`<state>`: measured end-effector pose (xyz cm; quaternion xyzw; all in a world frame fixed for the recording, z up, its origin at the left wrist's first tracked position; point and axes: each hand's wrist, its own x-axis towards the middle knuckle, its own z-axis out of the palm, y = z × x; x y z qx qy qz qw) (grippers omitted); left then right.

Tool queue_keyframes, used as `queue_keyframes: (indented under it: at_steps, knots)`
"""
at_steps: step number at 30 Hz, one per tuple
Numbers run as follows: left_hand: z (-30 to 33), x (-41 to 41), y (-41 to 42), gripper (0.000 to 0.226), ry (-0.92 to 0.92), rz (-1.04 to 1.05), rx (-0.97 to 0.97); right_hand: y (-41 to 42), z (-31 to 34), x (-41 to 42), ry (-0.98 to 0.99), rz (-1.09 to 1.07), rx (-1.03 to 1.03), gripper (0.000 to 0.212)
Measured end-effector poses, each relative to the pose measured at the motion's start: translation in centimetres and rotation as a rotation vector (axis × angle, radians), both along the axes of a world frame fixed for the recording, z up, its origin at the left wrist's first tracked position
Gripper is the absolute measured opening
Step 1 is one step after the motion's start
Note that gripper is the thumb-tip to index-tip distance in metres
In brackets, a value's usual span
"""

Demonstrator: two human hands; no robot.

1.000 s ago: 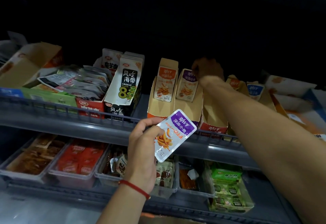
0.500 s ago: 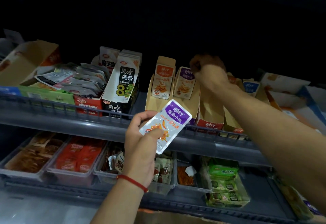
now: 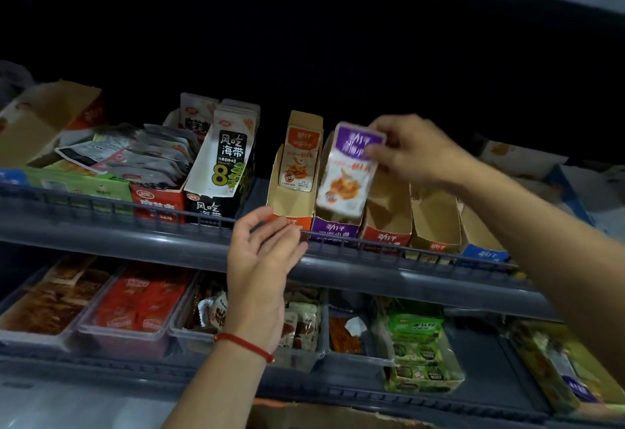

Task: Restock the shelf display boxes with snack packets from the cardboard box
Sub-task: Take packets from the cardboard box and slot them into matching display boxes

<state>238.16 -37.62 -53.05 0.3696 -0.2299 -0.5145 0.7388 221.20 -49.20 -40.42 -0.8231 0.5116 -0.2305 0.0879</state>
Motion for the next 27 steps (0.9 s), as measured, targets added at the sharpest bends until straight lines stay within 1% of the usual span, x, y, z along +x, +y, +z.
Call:
queue_keyframes:
  at_steps: [1,3,6,10,13,16,19,27]
  knots:
    - [0.1,0.3,0.0,0.040,0.001,0.007,-0.005,-1.0,0.4,0.0,0.009,-0.036,-0.087,0.029]
    - [0.2,0.5,0.0,0.042,-0.022,0.013,-0.007,-3.7,0.7,0.0,0.044,-0.110,-0.169,0.032]
    - [0.2,0.7,0.0,0.048,-0.058,0.007,0.008,-6.6,0.2,1.3,0.155,-0.201,-0.122,0.035]
    - [0.0,0.9,-0.1,0.047,-0.046,-0.004,0.029,-8.6,-2.2,3.1,0.233,-0.248,-0.064,0.033]
    - [-0.1,1.1,-0.2,0.043,-0.022,-0.013,0.032,-9.4,-3.3,3.7,0.230,-0.298,-0.030,0.035]
    - [-0.1,1.4,-0.3,0.044,-0.013,-0.016,0.036,-10.2,-3.9,3.7,0.230,-0.332,-0.021,0.032]
    - [-0.1,1.4,-0.3,0.046,-0.020,-0.012,0.036,-10.7,-4.6,3.3,0.225,-0.346,-0.062,0.033]
    - [0.1,1.2,-0.1,0.046,-0.014,-0.019,0.053,-11.1,-4.7,2.5,0.216,-0.313,-0.168,0.022]
